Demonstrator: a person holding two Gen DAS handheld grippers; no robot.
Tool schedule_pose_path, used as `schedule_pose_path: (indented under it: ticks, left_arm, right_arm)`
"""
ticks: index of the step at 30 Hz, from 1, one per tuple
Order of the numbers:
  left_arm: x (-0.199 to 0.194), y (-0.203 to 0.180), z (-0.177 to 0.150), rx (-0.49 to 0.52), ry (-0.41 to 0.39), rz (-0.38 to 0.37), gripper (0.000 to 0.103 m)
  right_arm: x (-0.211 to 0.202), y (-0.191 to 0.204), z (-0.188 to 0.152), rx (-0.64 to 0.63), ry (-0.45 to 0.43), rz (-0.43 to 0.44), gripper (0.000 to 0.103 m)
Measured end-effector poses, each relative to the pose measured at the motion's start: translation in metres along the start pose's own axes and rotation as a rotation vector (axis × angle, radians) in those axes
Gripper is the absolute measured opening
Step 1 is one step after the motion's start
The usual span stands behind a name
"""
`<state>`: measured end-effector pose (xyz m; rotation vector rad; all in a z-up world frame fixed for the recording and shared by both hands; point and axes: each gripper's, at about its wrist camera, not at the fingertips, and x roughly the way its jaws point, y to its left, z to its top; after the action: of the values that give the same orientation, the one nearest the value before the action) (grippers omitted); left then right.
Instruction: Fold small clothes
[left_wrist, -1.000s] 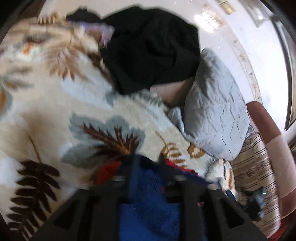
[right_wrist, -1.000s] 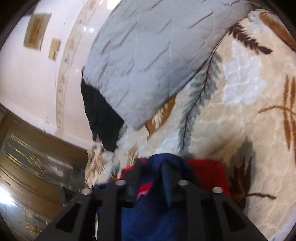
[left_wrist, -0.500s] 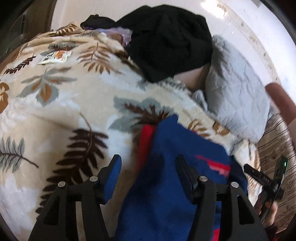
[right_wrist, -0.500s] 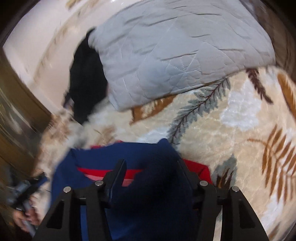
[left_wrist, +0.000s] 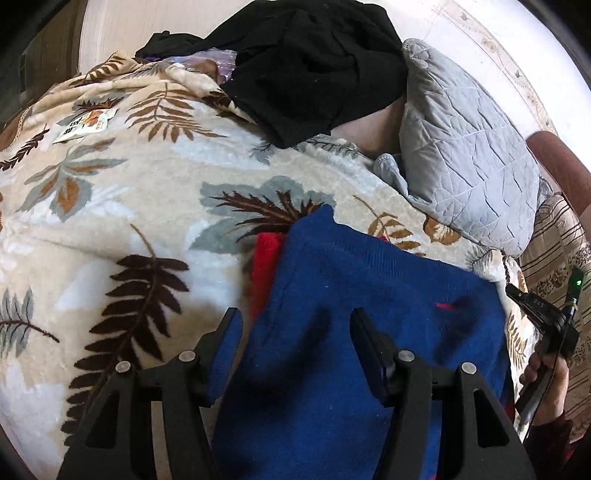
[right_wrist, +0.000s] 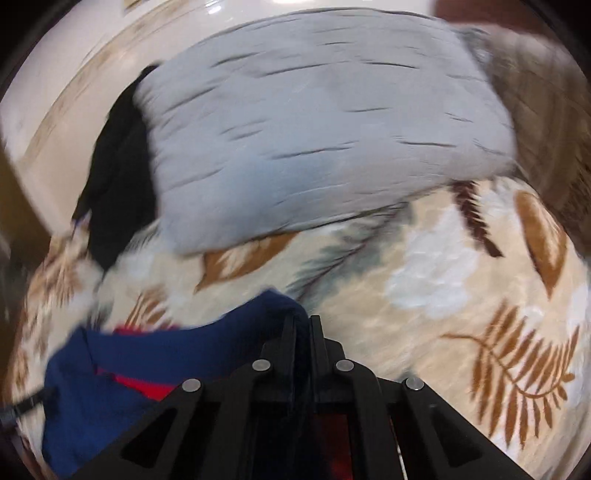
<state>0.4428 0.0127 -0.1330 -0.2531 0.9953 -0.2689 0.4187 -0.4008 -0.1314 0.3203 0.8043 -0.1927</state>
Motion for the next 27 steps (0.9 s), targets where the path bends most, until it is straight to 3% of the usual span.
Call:
schedule_pose_path:
  ticks: [2,4,6,9,10,12,13,18,20,22,25,26,27]
  left_arm:
    - [0.004,-0.003,-0.002,0.012,0.006,0.007,0.061]
    - [0.009,-0.004,-0.003,0.023,0.005,0.018,0.061]
    - [0.009,-0.005,0.0,0.034,-0.024,0.01,0.061]
    - [0.003,-0.006,0.012,0.029,-0.059,-0.007,0.061]
    - [0.003,-0.007,0.016,0.023,-0.065,-0.023,0.063]
    - [0.007,-0.007,0.026,0.004,-0.057,-0.061,0.072]
    - [0.011,-0.007,0.031,-0.011,-0.054,-0.066,0.072]
    - [0.035,-0.012,0.045,0.014,-0.04,-0.057,0.072]
    - [0.043,-0.012,0.047,0.016,-0.03,-0.063,0.072]
    - [0.05,-0.011,0.048,0.018,-0.027,-0.069,0.057]
    - [0.06,-0.01,0.049,0.035,-0.016,-0.037,0.021]
    - [0.064,-0.007,0.05,0.025,-0.005,-0.037,0.011]
    - [0.065,-0.006,0.05,0.017,-0.007,-0.02,0.01]
  right_arm:
    - [0.009,-0.023,0.001,0.089,-0.003,-0.041,0.006]
    - [0.017,-0.05,-0.002,0.194,0.035,-0.015,0.009]
    - [0.012,-0.067,-0.003,0.281,0.039,0.065,0.01]
    - [-0.006,-0.053,0.0,0.252,0.023,0.183,0.01]
    - [-0.009,-0.049,0.001,0.238,0.026,0.213,0.019]
    - [-0.01,-0.036,0.0,0.205,0.063,0.261,0.058]
    - [-0.01,-0.031,-0.002,0.198,0.08,0.265,0.086]
    - [0.003,-0.015,-0.009,0.109,0.086,0.231,0.085]
    - [0.015,-0.012,-0.009,0.096,0.105,0.223,0.079]
    - [0.034,-0.002,-0.01,0.048,0.141,0.207,0.066]
    - [0.053,0.015,-0.013,-0.049,0.194,0.174,0.039]
    - [0.057,0.019,-0.015,-0.075,0.201,0.149,0.037]
    - [0.058,0.022,-0.016,-0.093,0.191,0.137,0.03]
